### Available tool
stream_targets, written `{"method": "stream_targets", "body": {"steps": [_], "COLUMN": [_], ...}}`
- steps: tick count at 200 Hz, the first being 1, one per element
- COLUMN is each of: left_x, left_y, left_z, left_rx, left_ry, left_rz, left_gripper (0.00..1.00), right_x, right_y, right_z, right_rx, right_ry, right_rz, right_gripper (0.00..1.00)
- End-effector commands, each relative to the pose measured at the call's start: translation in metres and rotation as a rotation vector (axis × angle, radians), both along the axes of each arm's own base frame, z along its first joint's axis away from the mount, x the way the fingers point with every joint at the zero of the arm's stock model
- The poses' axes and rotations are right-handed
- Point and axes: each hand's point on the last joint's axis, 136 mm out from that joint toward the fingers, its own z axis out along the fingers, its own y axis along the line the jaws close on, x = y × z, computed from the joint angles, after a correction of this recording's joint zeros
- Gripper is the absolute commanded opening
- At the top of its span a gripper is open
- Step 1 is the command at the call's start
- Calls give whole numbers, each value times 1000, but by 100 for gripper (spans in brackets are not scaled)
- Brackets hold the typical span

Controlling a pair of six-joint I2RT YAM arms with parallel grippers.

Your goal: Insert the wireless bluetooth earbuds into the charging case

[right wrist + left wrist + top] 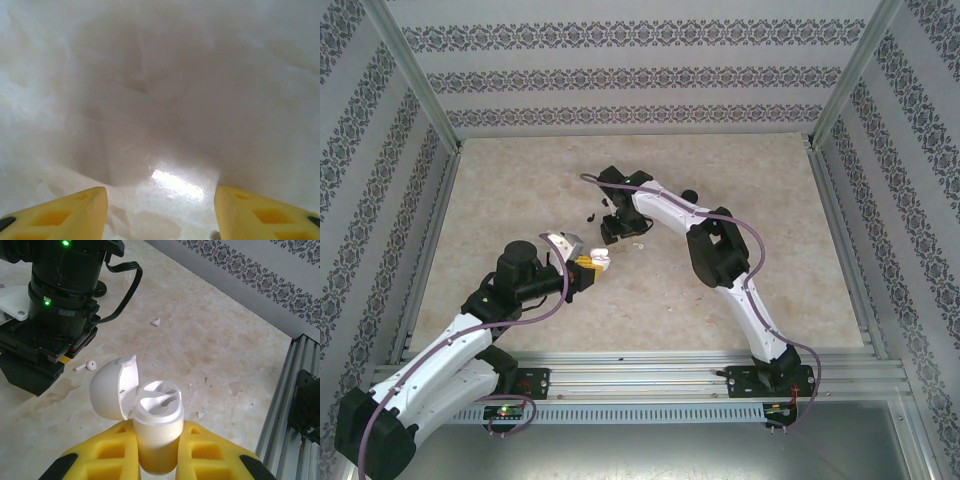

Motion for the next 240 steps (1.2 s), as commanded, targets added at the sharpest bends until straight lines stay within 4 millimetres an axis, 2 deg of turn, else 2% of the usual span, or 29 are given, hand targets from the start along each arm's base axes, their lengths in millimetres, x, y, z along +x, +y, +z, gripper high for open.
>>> {"method": "stream_targets", "body": {"steps": [1,85,143,165,212,240], "left_x": [-3,-7,-7,-6,-3,-3], "left_y": [1,-1,-2,-3,-7,-10], "left_z": [-2,-3,-3,-4,-4,-1], "left_rx": [-2,-19,-32,-37,-50,-68], "left_ry": [6,23,28,33,36,17], "left_rz": [-3,-14,-20,-21,-30,-48], "left_gripper": [0,0,0,0,0,0], "right_x": [-35,-60,-79,-83,-77,-66], "right_y": [-9,-18,-36,-37,-33,-35], "right_z": [-5,1,0,11,54,62], "right_rx": [-65,-74,-88,-67,-14,-34], "right_ry": [74,69,81,79,31,18], "right_rz": [13,19,3,1,-2,1], "right_gripper": [57,56,55,54,49,48]}}
